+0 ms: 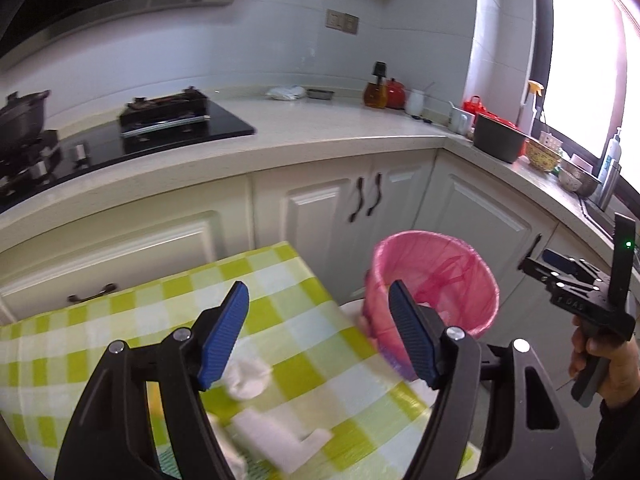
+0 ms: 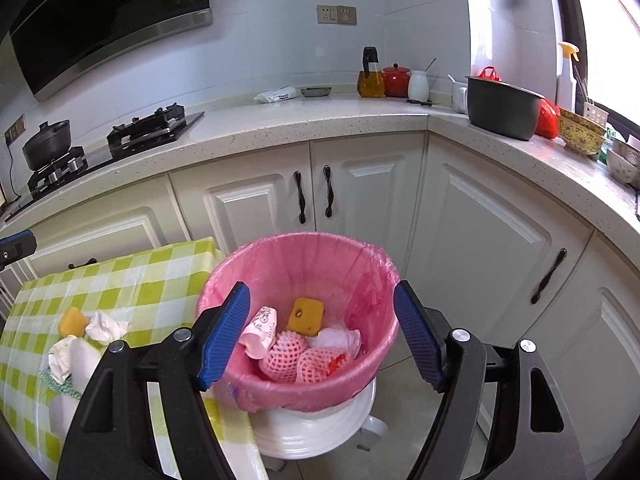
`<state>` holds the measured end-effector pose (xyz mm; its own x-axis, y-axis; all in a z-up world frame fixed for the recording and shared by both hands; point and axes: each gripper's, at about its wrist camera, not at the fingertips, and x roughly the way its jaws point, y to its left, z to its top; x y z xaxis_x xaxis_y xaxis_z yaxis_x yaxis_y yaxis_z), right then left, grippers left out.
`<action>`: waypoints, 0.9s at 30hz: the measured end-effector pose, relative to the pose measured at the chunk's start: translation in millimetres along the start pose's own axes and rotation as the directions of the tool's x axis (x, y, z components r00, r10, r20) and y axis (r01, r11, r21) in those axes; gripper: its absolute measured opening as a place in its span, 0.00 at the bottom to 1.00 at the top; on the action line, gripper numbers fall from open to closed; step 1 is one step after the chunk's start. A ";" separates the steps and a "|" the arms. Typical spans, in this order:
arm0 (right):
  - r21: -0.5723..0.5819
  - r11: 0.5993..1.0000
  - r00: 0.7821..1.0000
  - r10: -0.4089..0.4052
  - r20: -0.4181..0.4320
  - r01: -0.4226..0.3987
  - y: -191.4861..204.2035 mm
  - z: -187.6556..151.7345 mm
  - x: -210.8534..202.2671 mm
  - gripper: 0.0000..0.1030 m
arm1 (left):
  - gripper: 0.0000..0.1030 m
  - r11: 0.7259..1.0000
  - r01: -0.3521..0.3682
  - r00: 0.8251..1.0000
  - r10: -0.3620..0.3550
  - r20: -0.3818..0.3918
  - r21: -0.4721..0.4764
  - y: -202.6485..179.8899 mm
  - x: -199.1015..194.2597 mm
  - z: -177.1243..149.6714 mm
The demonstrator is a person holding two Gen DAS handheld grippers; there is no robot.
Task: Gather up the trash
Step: 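Move both open tools back over the table toward the remaining items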
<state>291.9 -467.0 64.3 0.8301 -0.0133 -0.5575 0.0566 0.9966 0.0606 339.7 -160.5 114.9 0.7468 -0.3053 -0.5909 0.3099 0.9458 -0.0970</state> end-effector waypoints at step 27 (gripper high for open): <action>-0.202 0.954 0.968 0.191 -0.161 -0.222 182.3 -87.5 -9.0 0.77 | 0.67 0.959 -0.162 0.985 0.142 -0.097 -0.234 143.5 -75.1 -158.9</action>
<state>246.2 -278.1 7.8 0.7253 0.1910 -0.6614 -0.2426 0.9700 0.0141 234.5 15.7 18.1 0.7224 -0.1553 -0.6738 0.0389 0.9820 -0.1847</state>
